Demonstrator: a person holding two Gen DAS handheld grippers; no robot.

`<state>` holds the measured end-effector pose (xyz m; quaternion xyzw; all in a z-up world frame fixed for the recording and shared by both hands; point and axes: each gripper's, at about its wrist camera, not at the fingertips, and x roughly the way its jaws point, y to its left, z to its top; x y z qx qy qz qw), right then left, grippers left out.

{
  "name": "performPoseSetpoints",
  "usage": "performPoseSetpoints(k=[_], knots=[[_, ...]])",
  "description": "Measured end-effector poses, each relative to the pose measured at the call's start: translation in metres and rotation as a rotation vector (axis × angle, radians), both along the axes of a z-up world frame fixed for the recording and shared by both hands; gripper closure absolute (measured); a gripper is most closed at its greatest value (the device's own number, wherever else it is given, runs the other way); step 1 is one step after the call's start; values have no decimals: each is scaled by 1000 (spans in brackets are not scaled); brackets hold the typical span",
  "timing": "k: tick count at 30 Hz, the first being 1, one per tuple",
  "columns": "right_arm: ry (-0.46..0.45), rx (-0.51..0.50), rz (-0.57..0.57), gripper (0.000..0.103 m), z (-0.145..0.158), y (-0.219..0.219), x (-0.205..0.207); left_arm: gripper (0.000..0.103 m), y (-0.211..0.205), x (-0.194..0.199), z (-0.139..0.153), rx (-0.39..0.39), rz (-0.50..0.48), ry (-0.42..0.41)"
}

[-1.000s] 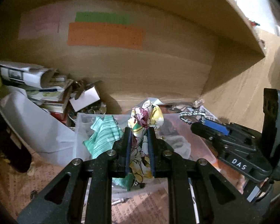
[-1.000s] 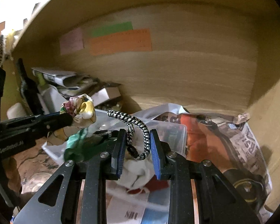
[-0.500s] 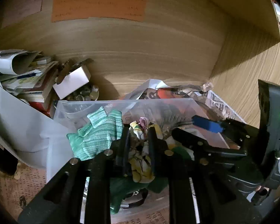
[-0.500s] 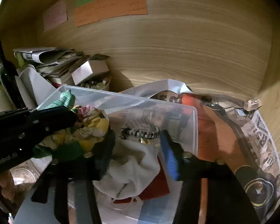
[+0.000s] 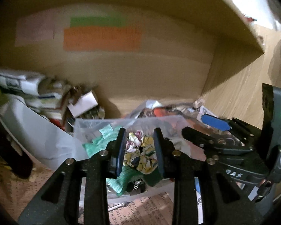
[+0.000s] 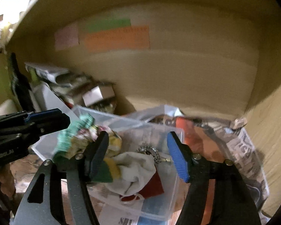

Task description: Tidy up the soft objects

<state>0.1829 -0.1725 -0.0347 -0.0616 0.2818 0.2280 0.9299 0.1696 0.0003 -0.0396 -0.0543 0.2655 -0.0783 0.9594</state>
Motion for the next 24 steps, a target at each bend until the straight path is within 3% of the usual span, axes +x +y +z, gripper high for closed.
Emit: performPoseSetpoints(k=[2,6,10,21,24], knots=[[-36,18,5,38,12,-2,-12,71,1,-11,9,8,9,-35],[-103,57,17,34,33,-7,-36,54,2,-38,26,23,37,-117],[-168,95,18,25,51,-12,-59,45,2,-67,41,44,58,-201],[-249,147,11,11,72,-20,-96,18,-3,-116,57,75,79,-308],[-266,158,12,0,76,-21,-107,11,-5,-125,60,82,91,-325]])
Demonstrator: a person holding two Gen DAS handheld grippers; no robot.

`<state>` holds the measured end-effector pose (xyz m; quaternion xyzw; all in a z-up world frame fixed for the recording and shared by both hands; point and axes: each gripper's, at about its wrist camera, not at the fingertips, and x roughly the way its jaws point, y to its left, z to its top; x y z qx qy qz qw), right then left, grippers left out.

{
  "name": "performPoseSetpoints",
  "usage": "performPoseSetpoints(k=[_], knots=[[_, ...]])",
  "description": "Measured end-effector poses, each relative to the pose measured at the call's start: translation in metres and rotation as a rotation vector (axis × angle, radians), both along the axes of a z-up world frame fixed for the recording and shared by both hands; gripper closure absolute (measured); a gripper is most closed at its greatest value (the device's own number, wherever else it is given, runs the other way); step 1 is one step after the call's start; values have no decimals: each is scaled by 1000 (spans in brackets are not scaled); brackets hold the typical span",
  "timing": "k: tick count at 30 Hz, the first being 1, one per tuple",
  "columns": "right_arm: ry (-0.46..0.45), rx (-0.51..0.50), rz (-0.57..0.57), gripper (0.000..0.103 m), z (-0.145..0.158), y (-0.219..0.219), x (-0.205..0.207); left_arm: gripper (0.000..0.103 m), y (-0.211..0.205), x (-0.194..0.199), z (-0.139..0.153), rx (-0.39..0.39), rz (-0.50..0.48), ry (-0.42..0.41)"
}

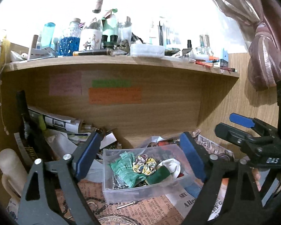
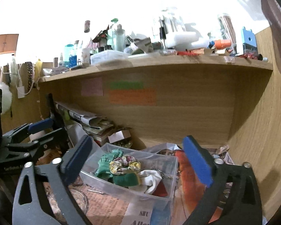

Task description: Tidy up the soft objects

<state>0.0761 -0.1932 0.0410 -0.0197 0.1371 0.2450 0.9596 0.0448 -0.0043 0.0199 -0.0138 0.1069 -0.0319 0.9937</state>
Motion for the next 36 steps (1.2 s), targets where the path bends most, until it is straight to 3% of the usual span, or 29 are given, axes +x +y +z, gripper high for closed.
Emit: performPoseSetpoints(k=[6,36], knots=[[-15,13,9,0,5,0,-12,1,-2,-12,4,-7,14,-18],[-20,22,17,0,3,2,-23,0,1,-15,1,-23,26,-2]])
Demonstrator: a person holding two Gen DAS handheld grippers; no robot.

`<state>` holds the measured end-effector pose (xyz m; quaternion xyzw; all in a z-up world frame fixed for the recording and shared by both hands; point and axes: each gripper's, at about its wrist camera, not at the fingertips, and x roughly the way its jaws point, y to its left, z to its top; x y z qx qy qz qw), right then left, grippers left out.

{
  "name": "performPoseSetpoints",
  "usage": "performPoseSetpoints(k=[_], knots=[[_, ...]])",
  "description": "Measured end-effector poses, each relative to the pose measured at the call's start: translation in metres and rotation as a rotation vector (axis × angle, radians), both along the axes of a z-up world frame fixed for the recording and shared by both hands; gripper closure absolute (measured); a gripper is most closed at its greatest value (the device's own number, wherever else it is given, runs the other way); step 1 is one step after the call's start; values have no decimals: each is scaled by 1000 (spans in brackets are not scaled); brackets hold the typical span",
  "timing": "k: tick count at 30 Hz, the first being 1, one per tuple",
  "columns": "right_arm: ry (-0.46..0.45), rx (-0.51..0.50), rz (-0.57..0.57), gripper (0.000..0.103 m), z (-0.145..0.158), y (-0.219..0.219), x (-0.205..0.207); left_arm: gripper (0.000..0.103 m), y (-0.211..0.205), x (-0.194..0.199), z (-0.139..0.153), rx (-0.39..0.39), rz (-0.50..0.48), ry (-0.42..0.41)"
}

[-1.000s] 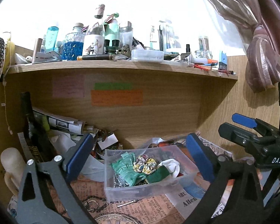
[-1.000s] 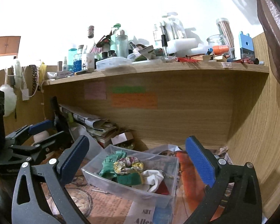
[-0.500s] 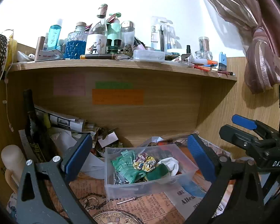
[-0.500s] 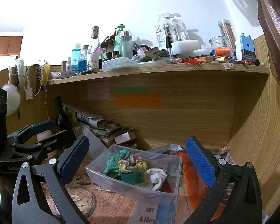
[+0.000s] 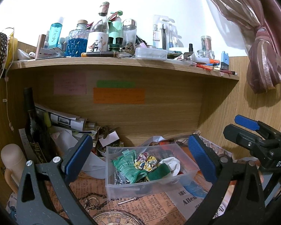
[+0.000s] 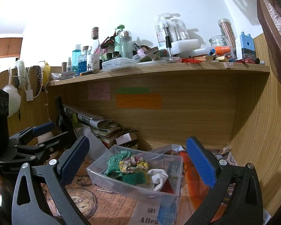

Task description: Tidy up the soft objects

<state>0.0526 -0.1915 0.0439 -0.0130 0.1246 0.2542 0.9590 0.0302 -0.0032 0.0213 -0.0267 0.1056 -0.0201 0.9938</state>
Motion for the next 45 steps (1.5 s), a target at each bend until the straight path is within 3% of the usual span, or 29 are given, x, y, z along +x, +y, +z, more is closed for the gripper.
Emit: performPoseSetpoints(k=[45], knots=[[21,3,-15,0,-3,6,-1,0,-1,5,-4,1,-28,25]])
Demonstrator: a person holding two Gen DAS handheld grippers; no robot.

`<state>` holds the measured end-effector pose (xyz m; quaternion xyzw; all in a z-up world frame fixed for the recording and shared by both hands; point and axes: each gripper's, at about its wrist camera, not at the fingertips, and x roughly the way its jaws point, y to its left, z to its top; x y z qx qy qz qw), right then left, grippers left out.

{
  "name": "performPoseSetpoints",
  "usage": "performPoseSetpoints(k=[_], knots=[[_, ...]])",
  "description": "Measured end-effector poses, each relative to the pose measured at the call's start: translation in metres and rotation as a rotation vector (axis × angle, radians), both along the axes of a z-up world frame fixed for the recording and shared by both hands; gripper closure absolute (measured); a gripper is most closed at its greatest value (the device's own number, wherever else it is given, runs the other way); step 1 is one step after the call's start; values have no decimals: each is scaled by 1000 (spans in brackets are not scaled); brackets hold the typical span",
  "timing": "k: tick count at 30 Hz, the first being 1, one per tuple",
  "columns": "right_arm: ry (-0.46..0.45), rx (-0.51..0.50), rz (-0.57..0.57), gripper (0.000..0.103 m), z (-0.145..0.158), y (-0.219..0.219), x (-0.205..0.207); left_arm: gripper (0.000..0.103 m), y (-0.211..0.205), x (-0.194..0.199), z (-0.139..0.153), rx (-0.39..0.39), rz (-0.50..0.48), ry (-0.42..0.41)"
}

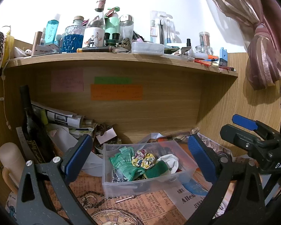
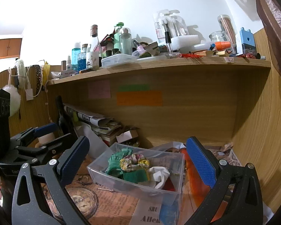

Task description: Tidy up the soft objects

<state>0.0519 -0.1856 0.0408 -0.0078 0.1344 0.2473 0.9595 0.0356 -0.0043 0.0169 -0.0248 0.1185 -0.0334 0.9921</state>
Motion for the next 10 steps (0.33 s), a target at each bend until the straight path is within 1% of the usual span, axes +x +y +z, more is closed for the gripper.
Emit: performPoseSetpoints(k=[10], knots=[[19,-7,-1,0,-5,5,3,0,0,-1,0,4,-2,-4]])
